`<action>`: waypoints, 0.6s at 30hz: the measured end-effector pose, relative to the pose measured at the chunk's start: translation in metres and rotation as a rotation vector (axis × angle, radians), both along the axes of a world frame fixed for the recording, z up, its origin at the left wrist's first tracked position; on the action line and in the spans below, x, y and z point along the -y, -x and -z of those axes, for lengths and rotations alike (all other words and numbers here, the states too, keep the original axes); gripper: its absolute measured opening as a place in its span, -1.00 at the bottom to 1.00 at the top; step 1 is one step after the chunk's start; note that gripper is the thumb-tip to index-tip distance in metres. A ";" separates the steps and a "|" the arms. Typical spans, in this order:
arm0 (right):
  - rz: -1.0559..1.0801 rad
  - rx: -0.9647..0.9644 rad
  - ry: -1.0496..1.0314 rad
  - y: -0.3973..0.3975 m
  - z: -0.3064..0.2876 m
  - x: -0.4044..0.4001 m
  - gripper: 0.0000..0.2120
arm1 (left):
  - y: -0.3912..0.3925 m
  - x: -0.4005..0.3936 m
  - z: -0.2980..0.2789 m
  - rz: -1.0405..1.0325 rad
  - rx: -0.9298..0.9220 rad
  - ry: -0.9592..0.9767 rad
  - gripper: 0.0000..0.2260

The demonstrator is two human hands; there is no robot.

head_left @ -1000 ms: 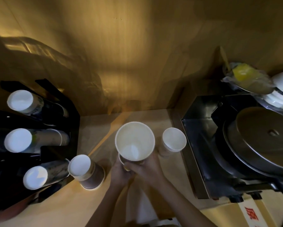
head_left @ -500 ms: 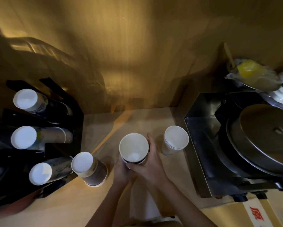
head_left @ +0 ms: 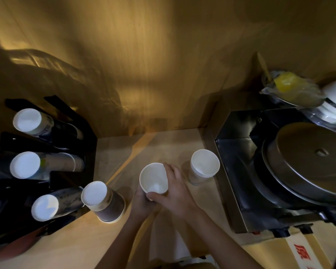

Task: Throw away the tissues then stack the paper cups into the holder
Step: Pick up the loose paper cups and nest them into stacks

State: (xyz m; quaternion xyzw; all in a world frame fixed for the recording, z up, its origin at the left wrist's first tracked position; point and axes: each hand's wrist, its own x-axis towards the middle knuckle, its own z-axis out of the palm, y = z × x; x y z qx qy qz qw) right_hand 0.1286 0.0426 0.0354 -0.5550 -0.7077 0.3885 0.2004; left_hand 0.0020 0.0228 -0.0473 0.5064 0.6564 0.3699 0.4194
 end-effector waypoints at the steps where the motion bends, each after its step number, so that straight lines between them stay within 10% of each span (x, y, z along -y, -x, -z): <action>1: -0.003 0.016 0.004 -0.001 0.000 -0.001 -0.12 | -0.001 0.000 -0.008 -0.023 0.030 -0.016 -0.19; 11: 0.037 0.172 -0.314 -0.029 -0.023 -0.020 -0.42 | -0.009 0.004 -0.041 -0.119 -0.142 -0.134 -0.07; 18: 0.290 0.545 -0.149 -0.076 0.007 -0.043 -0.06 | -0.016 -0.013 -0.048 -0.139 -0.151 -0.122 -0.08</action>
